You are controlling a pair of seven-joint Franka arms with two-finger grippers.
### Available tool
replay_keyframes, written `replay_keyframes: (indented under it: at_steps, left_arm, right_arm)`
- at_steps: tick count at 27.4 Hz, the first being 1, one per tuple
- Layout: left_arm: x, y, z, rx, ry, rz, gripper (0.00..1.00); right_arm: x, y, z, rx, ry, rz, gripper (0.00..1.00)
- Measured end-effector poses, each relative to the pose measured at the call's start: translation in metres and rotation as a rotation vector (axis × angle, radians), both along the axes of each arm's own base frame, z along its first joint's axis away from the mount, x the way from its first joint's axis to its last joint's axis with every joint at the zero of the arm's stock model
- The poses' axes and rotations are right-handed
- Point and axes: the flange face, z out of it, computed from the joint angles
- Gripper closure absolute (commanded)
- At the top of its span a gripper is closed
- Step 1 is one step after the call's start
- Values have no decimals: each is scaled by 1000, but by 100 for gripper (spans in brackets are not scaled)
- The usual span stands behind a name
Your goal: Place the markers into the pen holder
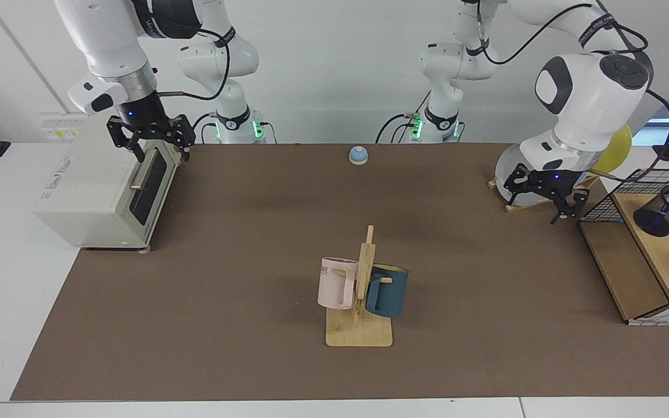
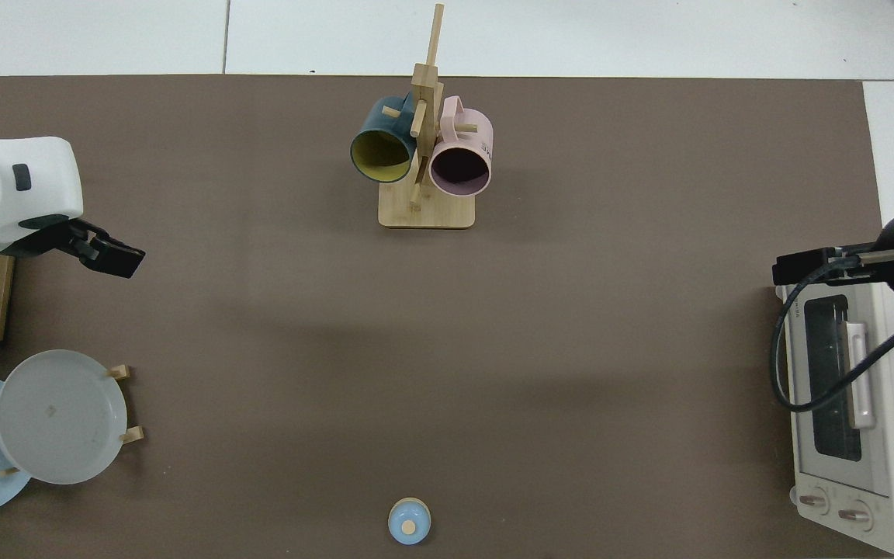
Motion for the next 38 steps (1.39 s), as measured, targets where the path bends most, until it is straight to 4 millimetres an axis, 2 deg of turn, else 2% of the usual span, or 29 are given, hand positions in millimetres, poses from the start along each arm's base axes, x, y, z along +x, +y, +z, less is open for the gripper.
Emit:
replay_keyframes:
  at_steps: [8, 13, 23, 38]
  left_arm:
    - [-33, -19, 39, -20, 26, 273, 0]
    - [-45, -20, 56, -31, 21, 393, 0]
    - [-46, -10, 70, -38, -6, 416, 0]
    - [-57, -9, 65, -15, 78, 468, 0]
  right_arm:
    - [-3, -2, -4, 2, 32, -5, 0]
    - [-3, -6, -5, 3, 35, -11, 0]
    - [-3, -6, -5, 3, 35, -12, 0]
    - [-3, -6, -5, 4, 34, -12, 0]
